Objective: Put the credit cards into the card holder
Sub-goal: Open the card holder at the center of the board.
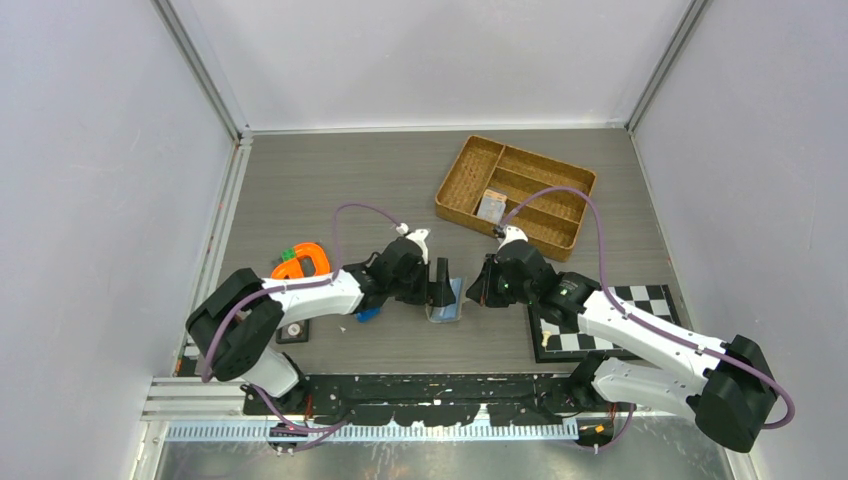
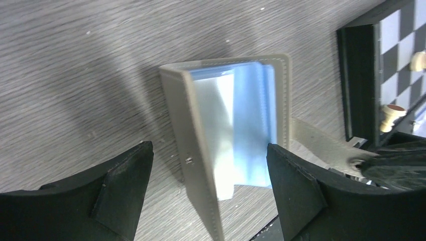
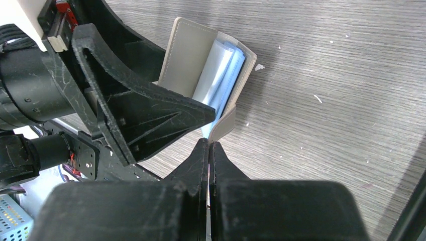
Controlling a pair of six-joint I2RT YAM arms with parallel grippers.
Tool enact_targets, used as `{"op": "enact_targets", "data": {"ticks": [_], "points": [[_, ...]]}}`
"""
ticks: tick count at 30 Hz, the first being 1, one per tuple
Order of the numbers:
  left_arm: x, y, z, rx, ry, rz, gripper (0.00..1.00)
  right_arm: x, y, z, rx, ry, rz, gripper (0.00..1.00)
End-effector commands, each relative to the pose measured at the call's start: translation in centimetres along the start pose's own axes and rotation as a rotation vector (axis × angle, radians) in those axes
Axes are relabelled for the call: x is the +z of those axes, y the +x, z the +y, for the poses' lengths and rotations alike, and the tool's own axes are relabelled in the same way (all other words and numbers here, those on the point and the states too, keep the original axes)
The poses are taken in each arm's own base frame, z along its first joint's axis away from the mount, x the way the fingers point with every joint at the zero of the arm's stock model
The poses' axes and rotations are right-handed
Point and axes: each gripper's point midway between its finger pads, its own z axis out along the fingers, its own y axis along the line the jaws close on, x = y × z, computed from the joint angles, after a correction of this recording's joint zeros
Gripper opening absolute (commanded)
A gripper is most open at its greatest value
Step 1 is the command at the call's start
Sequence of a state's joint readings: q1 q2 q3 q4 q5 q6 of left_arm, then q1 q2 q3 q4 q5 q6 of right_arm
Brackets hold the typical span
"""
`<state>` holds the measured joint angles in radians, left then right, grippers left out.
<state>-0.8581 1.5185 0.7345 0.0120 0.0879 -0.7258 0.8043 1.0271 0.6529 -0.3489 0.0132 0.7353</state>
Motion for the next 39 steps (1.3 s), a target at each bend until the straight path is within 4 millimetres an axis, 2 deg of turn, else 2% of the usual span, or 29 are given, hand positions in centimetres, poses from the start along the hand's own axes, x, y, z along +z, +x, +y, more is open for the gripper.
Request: {"op": "enact_targets", "data": {"ticks": [1, 8, 17, 30, 39], "points": [[-0.5, -1.8, -3.1, -0.01, 0.136, -0.066, 0.85, -0.4, -1.7, 1.7, -0.016, -0.044, -0.044, 0.0], [0.4, -0.7, -1.5, 0.005, 0.062, -0.023, 0.85, -0.5, -1.7, 1.7, -0.015, -0.045, -0.045, 0.0], [0.5, -0.2, 0.4, 0.051, -0.036, 0.009, 0.84, -0.6, -1.8, 1.8, -0.015, -0.049, -0.048, 0.0], [-0.9, -0.7, 2.6, 0.097, -0.155, -0.016, 0.84, -0.8, -1.8, 0.1, -0.016, 0.03, -0.062, 0.0], [-2.1, -1.9, 3.7, 0.127, -0.231, -0.065, 0.84, -0.4, -1.3, -0.6, -0.02, 0.057, -0.047, 0.0]]}}
